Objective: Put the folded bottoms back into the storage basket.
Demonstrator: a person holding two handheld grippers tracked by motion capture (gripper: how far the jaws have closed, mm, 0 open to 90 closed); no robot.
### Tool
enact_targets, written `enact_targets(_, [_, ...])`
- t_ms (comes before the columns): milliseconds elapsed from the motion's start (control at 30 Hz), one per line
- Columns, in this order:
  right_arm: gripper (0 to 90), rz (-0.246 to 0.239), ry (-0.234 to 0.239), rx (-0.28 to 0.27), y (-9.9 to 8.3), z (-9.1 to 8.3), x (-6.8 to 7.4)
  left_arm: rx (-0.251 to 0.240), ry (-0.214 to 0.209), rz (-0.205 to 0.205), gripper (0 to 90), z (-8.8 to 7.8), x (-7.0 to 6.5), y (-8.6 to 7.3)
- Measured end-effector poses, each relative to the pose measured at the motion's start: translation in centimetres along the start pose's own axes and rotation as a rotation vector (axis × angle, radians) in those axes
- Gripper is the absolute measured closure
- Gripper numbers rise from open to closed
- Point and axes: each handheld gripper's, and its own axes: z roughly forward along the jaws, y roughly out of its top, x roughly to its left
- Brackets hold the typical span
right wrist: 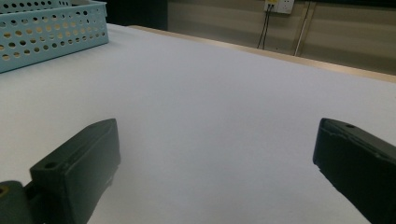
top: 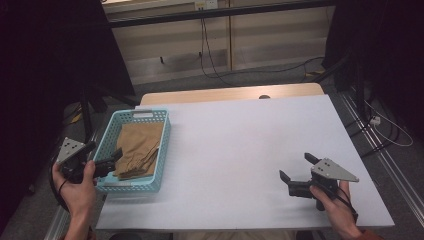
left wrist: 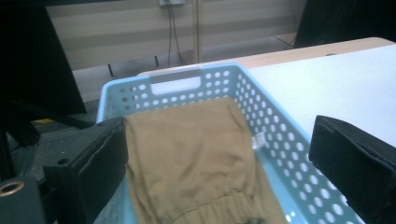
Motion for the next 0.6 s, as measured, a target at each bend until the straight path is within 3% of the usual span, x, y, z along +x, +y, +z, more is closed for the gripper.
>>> enact_targets(200, [0.6, -0.005, 0.005, -0.003, 0.1, -0.1, 0.1, -0.005, -0.049, 0.036, 4.5, 0.3, -2.2, 0.2])
enact_targets(333, [0.6, -0.005, 0.006, -0.005, 0.1, -0.1, 0.1, -0.028, -0.064, 0.033, 3.9, 1.4, -3.4, -0.3])
enact_targets(400, [0.5, -0.004, 0.005, -0.004, 0.1, -0.1, 0.1, -0.024, -0.103, 0.020, 3.9, 1.9, -3.9, -0.4])
enact_targets(600, [0.6, -0.004, 0.006, -0.004, 0.0, -0.1, 0.1, -0.039, -0.146, 0.029, 4.6, 2.0, -5.8, 0.2])
